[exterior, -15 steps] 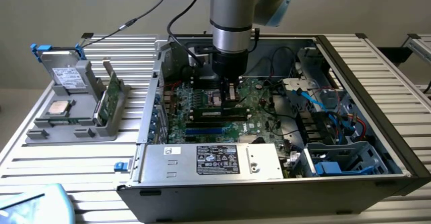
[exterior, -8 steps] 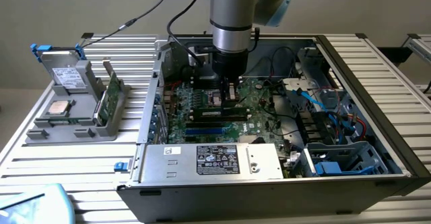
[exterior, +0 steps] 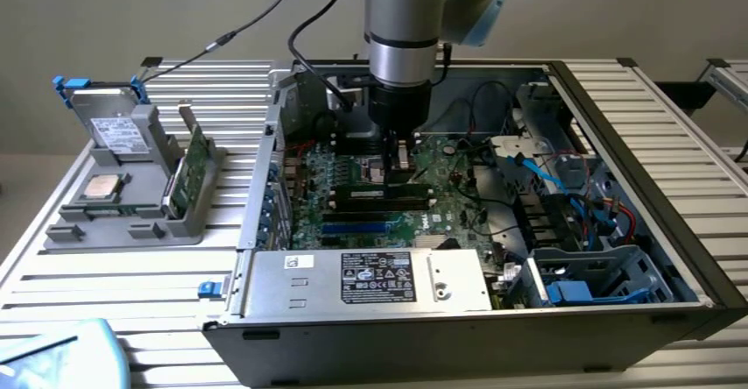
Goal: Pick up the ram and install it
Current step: 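Insert the ram into the slot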
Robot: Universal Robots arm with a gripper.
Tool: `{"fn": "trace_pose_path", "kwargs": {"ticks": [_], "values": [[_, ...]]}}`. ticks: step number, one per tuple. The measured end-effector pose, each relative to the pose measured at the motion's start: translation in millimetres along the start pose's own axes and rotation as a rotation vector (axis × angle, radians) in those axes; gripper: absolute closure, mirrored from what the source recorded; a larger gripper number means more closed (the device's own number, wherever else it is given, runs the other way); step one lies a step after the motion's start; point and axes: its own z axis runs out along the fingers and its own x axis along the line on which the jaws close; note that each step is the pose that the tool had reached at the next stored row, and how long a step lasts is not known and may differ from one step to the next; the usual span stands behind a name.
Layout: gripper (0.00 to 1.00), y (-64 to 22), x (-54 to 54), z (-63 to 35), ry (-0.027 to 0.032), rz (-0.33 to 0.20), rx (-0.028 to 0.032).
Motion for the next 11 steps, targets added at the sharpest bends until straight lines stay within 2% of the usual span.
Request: {"fn": "trace_pose_path", "kwargs": {"ticks": [11], "values": [[0.86,0.2,2.8,0.7,0.0,0.001,-0.0001]]}}
